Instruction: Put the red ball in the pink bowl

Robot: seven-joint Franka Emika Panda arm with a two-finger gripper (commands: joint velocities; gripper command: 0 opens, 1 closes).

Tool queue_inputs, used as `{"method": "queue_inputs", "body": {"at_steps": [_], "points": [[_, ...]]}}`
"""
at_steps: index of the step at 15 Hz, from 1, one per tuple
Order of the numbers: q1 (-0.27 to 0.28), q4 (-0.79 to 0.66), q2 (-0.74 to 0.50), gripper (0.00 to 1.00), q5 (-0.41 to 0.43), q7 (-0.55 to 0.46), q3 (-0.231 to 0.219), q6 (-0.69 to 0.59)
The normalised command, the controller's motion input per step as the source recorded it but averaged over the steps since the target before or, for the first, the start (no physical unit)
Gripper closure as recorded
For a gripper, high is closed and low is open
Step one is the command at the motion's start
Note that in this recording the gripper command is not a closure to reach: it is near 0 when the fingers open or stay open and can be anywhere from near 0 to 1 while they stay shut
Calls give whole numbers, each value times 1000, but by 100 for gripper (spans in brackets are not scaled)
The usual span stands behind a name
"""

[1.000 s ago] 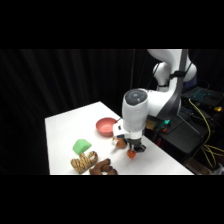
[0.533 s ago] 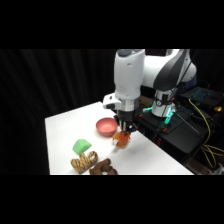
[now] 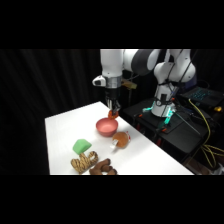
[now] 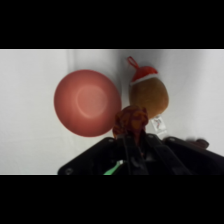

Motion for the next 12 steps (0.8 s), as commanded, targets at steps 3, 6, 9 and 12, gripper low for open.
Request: {"method": "queue_inputs", "body": {"at_steps": [3, 6, 9, 12], "points": [[-163, -245, -200, 22, 81, -166, -114, 313], [-99, -228, -7, 23, 131, -111, -68, 429], [-38, -155, 123, 27, 224, -159, -34, 405], [-24, -65, 176, 29, 278, -252, -29, 438]]}}
